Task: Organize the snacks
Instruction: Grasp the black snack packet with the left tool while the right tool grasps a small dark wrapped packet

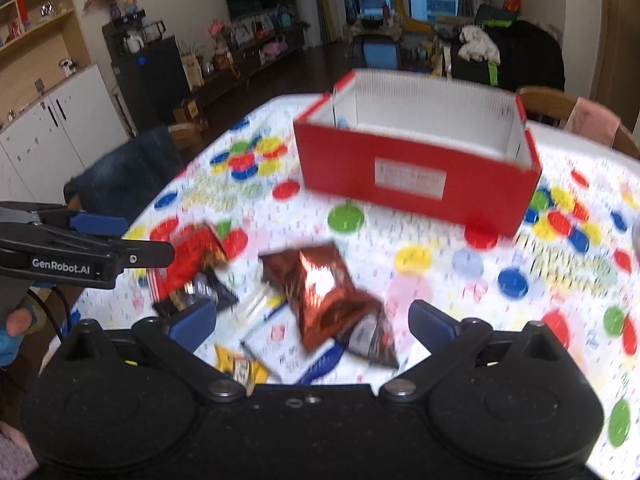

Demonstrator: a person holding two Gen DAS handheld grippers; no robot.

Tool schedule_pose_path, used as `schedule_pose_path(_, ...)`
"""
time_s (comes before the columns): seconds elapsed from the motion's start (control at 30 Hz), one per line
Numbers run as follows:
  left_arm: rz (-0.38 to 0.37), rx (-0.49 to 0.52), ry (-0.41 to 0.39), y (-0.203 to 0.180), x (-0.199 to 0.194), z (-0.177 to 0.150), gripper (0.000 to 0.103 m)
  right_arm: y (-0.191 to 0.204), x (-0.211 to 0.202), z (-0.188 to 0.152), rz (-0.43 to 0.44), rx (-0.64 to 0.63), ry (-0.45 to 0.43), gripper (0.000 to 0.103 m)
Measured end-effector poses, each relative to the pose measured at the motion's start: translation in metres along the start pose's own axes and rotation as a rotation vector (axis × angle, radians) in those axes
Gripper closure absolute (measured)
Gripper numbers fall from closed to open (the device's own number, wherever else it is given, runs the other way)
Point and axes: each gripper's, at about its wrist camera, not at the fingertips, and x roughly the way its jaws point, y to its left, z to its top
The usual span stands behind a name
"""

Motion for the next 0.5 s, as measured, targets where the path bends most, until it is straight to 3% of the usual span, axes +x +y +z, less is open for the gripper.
schedule_pose_path(0.23,-0.008,0.048,0.054,-0.008,0.019,-0.020,0.019,-0.006,0.019,-0.018,-0.008,-0.003,0.071,0.001)
schedule_pose_path(0.5,0.008,0.200,0.052,-0.034,0.031,-0.037,0.021,-0.016,0.027,-0.022,0.004,-0.001,0.097,0.002)
